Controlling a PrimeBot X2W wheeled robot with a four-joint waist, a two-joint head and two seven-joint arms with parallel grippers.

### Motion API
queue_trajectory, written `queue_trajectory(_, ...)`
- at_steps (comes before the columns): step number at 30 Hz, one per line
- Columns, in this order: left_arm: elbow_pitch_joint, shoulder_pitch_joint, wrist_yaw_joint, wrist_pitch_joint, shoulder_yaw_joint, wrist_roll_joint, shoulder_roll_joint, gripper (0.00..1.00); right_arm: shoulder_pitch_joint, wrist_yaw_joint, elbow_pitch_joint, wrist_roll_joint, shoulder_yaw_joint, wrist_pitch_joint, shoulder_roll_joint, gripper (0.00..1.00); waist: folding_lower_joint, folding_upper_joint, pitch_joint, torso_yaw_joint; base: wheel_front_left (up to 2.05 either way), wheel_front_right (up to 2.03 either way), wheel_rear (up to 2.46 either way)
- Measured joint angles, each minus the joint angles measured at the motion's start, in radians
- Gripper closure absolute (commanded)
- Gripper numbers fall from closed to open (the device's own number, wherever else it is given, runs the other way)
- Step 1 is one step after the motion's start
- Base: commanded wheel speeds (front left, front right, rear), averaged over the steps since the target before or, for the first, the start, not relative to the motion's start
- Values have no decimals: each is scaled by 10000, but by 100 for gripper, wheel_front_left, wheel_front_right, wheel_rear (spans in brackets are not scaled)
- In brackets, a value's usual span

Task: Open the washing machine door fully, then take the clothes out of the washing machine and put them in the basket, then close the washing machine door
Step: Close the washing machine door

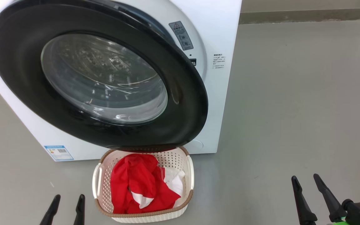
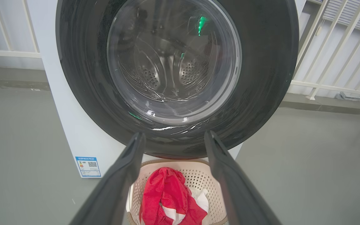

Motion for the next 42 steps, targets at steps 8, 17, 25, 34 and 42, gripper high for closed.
queue_trajectory(8,-4,1,0,0,-155,0,-6,0,-4,0,-27,117,194,0,-6,100,0,0,27,196,0,0,0)
queue_trajectory(17,0,-2,0,0,-391,-21,-125,0,-649,0,-8,265,836,0,29,100,0,0,194,651,0,0,0)
queue_trajectory(25,-8,-383,0,0,-715,-132,-190,0,-2297,0,153,420,1578,0,40,100,0,0,564,1272,0,0,0)
queue_trajectory(34,-2,-746,0,0,-978,-314,-224,0,-3743,0,500,477,1969,0,19,100,0,0,937,2000,0,0,0)
queue_trajectory(42,-10,-1258,0,0,-1118,-493,-263,0,-4862,0,1030,529,1981,0,73,100,0,0,1515,2488,0,0,0)
